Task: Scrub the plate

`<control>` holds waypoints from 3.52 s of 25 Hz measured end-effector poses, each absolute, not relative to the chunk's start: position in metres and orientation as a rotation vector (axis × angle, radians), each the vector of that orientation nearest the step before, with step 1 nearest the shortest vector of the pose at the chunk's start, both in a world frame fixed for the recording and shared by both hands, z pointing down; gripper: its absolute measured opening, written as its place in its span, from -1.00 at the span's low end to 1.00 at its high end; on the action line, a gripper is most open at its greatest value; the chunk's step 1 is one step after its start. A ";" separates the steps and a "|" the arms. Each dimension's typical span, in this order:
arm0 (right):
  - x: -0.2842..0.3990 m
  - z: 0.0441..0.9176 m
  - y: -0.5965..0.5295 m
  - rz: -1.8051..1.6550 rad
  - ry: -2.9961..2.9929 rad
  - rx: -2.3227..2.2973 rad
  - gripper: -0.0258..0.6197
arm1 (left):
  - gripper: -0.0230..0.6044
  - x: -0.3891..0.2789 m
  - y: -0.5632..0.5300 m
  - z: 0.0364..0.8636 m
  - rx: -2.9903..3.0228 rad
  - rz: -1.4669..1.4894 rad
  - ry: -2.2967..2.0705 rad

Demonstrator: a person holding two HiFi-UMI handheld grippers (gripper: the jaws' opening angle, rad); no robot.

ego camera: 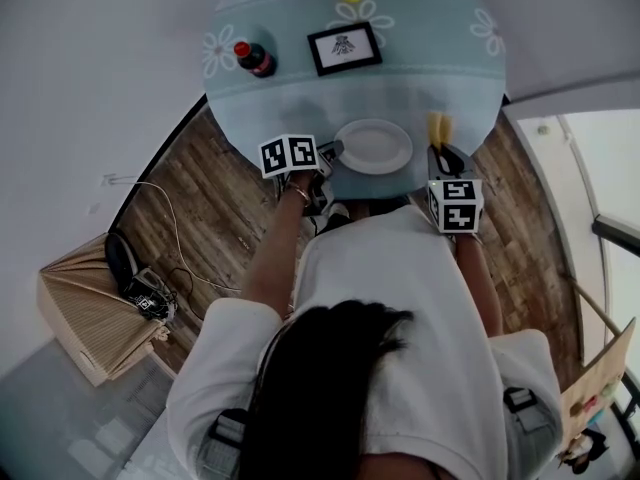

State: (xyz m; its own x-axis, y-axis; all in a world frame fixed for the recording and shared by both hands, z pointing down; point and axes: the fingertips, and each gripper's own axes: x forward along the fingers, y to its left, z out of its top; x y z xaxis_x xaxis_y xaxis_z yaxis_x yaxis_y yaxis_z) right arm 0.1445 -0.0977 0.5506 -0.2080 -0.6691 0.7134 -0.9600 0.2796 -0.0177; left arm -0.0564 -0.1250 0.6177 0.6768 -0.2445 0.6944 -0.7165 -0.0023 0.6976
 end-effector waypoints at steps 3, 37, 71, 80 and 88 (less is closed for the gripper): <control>0.139 0.556 -0.095 0.663 -1.970 1.417 -0.73 | -0.76 -0.057 -0.124 0.618 1.554 0.442 -0.823; 0.079 0.604 -0.110 0.383 -1.795 0.893 -0.73 | -0.75 -0.058 -0.124 0.620 1.506 0.410 -0.886; -0.008 0.610 -0.127 0.481 -1.922 0.657 -0.73 | -0.75 -0.057 -0.124 0.620 1.496 0.428 -0.895; -0.028 0.609 -0.120 0.548 -1.954 0.619 -0.73 | -0.75 -0.058 -0.124 0.620 1.499 0.429 -0.891; -0.039 0.607 -0.111 0.598 -1.972 0.545 -0.73 | -0.75 -0.056 -0.124 0.620 1.491 0.420 -0.869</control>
